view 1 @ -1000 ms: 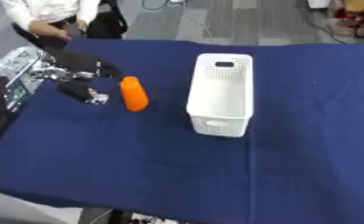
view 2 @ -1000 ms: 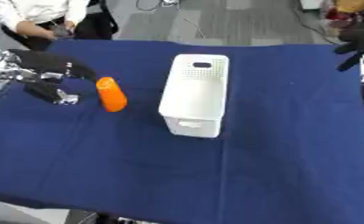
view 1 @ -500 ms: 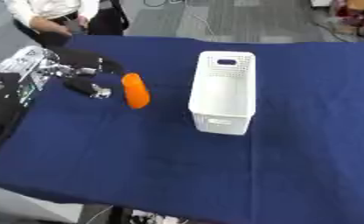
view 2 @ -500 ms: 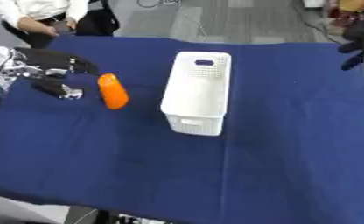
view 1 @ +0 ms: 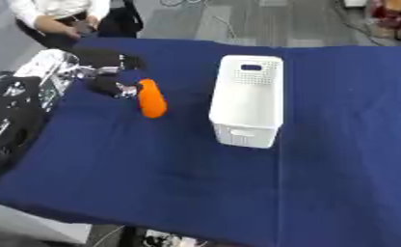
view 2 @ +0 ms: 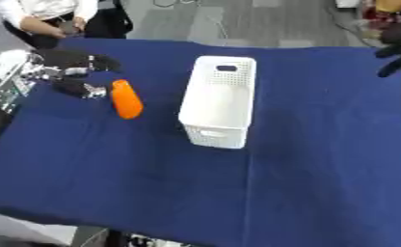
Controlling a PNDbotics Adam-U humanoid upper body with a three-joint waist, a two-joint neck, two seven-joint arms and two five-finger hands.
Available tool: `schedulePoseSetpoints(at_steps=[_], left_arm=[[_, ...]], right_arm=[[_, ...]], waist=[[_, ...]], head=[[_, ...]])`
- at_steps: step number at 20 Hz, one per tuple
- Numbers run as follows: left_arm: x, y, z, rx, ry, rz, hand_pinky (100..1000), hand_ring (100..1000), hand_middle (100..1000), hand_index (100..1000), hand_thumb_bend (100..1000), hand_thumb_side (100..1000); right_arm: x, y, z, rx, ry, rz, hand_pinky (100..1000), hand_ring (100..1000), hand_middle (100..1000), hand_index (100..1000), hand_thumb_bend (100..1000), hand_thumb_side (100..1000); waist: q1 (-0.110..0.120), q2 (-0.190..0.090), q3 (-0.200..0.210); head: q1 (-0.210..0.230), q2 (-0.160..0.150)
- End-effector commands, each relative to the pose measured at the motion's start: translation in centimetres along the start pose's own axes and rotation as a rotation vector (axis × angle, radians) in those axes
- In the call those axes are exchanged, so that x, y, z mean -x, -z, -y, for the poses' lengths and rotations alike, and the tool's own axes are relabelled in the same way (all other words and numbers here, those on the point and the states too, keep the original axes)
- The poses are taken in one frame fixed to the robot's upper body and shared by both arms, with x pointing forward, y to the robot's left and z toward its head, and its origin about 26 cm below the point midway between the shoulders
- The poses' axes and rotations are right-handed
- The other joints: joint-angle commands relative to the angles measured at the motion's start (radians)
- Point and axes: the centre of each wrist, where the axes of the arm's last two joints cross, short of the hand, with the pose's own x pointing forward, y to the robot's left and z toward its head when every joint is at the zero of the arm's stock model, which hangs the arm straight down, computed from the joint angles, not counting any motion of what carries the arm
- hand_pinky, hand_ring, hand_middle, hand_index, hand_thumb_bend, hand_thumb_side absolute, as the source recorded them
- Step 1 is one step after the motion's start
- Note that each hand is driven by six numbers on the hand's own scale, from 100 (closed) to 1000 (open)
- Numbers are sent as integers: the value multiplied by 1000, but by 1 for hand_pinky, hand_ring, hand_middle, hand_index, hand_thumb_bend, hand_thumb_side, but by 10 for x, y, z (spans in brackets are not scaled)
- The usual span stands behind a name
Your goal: Pick up objects on the table and place them in the box.
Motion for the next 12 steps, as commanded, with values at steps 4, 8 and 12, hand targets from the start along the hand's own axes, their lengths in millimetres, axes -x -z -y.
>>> schedulePoseSetpoints(at_steps=[4,8,12], left_arm=[[11,-2,-10,-36,27,-62,1000,1000,1000,1000,977,1000],[12,0,-8,-50,43,-81,1000,1000,1000,1000,972,1000],[14,2,1,-28,19,-87,1000,1000,1000,1000,960,1000]], right_arm=[[-11,11,4,10,8,52,441,599,677,689,100,950],[-12,12,3,8,10,56,442,600,678,689,100,952],[-12,13,3,8,13,59,443,601,679,690,100,953]], waist=[[-4,-6,-7],[-5,-3,-10],[-6,-1,-13]], head=[[20,-4],[32,-4],[42,-5]])
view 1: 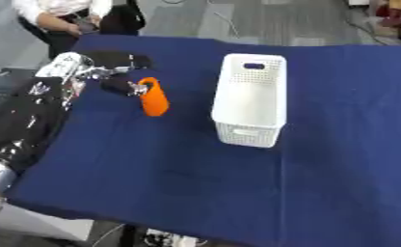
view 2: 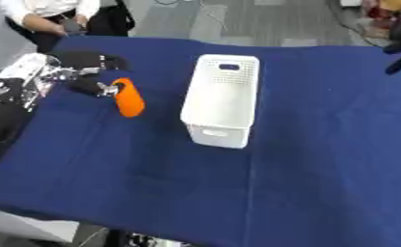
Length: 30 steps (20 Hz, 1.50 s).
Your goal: Pick up objects on the table and place them in the box.
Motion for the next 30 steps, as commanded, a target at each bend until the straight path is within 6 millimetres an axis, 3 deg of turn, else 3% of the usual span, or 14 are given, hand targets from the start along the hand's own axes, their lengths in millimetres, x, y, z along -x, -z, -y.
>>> schedulePoseSetpoints(at_steps=[1,5,16,22,24,30], left_arm=[[9,-4,-6,7,-2,-17,1000,1000,1000,1000,962,1000],[10,-4,1,96,-42,-2,993,1000,1000,1000,979,1000],[7,-1,-4,165,-58,1,1000,1000,1000,1000,966,1000],[2,4,-4,206,-27,-2,1000,1000,1000,1000,833,1000],[0,6,-4,194,-22,-5,1000,1000,1000,1000,745,909],[-6,12,8,169,-61,-12,963,1000,1000,1000,576,791]], right_arm=[[-7,6,3,3,0,33,443,601,679,690,100,953],[-7,7,3,2,1,36,444,602,680,691,100,953],[-8,7,3,-2,1,37,447,604,681,693,100,954],[-8,8,3,-2,1,38,447,604,682,693,100,953],[-8,8,3,-1,1,38,447,605,682,693,100,952],[-9,9,3,3,5,43,448,605,682,692,100,951]], waist=[[-4,-11,-2],[-4,-9,-3],[-3,-9,-3],[-2,-9,-5],[-2,-9,-6],[-2,-9,-10]], head=[[14,-5],[19,-4],[15,-4],[13,-2],[12,-3],[13,-3]])
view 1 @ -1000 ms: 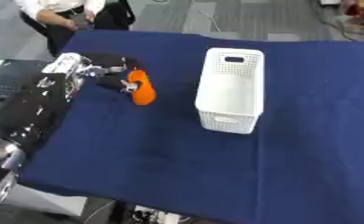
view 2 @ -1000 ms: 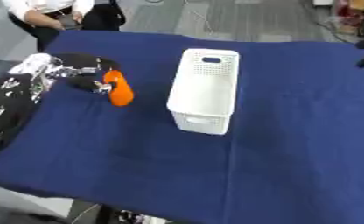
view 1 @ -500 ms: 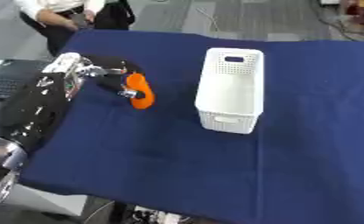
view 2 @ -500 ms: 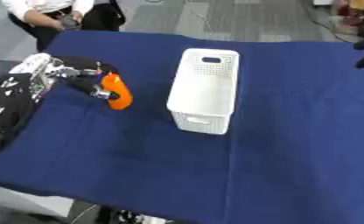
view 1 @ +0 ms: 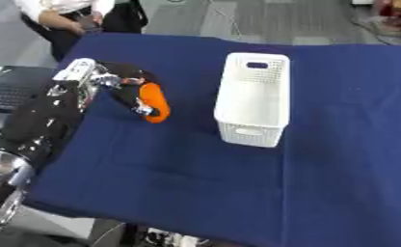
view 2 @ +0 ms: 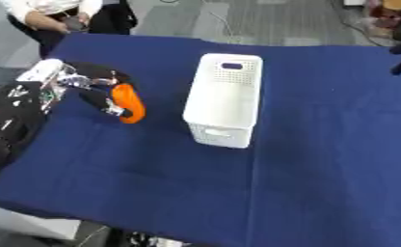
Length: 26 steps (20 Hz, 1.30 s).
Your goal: Pick up objects on the table and place them in the box.
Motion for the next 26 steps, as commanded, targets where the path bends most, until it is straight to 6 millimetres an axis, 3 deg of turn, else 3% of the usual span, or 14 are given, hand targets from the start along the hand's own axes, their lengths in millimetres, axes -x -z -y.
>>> schedulePoseSetpoints(at_steps=[1,4,6,10,11,12,13,14,15,16,17,18,20,26], left_arm=[[3,-2,-3,-30,-16,-18,948,1000,1000,1000,556,773],[2,1,1,-36,-37,-25,902,1000,1000,1000,517,730],[1,1,2,-58,-47,-33,782,926,1000,998,494,660],[1,0,3,-165,-77,-75,388,693,878,739,311,524],[1,0,2,-205,-85,-86,169,510,752,608,100,593],[0,0,2,-246,-89,-97,218,547,784,629,125,574],[0,0,3,-284,-92,-106,100,303,508,474,100,643],[0,0,4,-313,-94,-113,100,344,548,493,100,652],[0,0,5,-341,-91,-117,100,126,367,414,100,622],[0,-1,5,-365,-88,-119,100,157,392,424,100,626],[0,-1,5,-391,-83,-117,100,100,294,379,100,624],[0,-2,5,-415,-79,-116,100,100,316,390,100,624],[2,-5,2,-469,-77,-113,100,100,243,351,100,625],[12,-22,-32,-614,-105,-115,100,100,120,312,100,620]], right_arm=[[-7,6,4,12,2,32,448,605,682,692,100,950],[-7,7,4,13,2,33,447,604,682,692,100,951],[-7,7,4,13,2,33,447,604,681,692,100,951],[-7,7,4,15,1,33,447,604,680,691,100,949],[-7,7,4,15,1,33,447,603,679,691,100,949],[-7,7,4,15,0,34,447,604,680,691,100,949],[-7,7,4,16,0,34,446,603,679,691,100,948],[-7,6,4,17,0,35,446,603,679,691,100,948],[-7,6,4,17,0,35,446,603,678,690,100,948],[-7,6,4,17,-1,34,446,603,678,690,100,948],[-7,6,5,17,-2,34,446,603,678,690,100,948],[-6,6,5,17,-3,33,446,603,678,690,100,948],[-6,5,5,16,-5,31,446,603,678,690,100,948],[-3,2,6,9,-15,19,446,603,678,690,100,950]], waist=[[0,-10,-2],[1,-11,-3],[2,-11,-3],[3,-12,-3],[2,-12,-3],[2,-12,-2],[2,-12,-2],[2,-12,-2],[2,-12,-2],[2,-12,-1],[2,-13,0],[2,-13,0],[2,-13,2],[8,-19,16]], head=[[6,-3],[6,-1],[6,0],[7,4],[7,5],[7,5],[8,6],[8,6],[9,6],[9,6],[9,6],[9,7],[7,8],[0,9]])
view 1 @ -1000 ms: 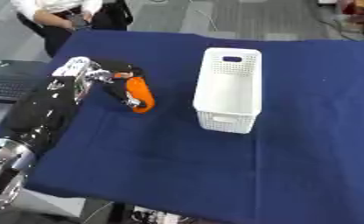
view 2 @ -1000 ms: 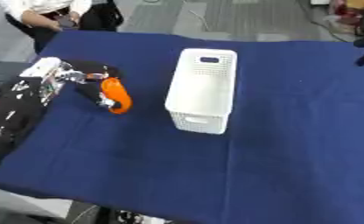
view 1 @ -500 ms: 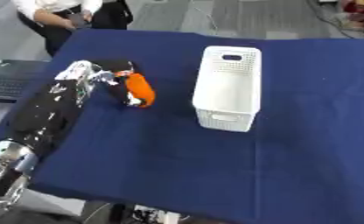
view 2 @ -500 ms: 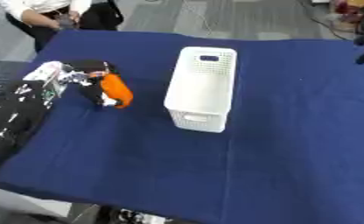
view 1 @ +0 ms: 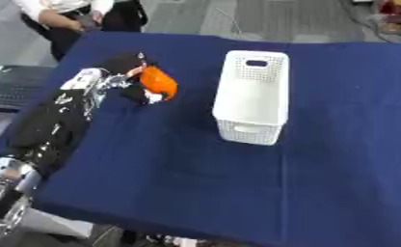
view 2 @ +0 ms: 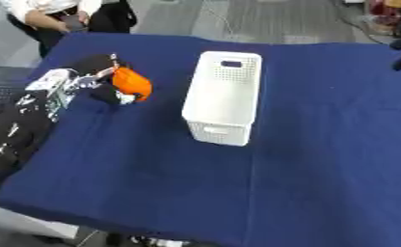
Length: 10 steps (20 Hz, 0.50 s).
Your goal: Pick up objects on the table and place them in the box.
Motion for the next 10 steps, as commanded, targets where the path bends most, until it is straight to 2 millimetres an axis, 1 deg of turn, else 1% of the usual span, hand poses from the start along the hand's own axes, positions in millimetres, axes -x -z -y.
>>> schedulePoseSetpoints(at_steps=[1,6,10], left_arm=[[11,-1,-38,-88,-13,-13,100,100,110,312,100,617],[2,9,-51,-90,-193,8,100,100,100,318,100,611],[-13,20,-67,-86,-243,65,100,100,100,312,100,611]], right_arm=[[-3,2,6,7,-15,18,446,603,677,690,100,950],[-2,0,6,4,-18,13,445,603,677,690,100,951],[-2,0,6,3,-17,13,445,603,677,690,100,951]], waist=[[1,-19,5],[4,-25,11],[6,-26,10]], head=[[0,1],[6,1],[-4,1]])
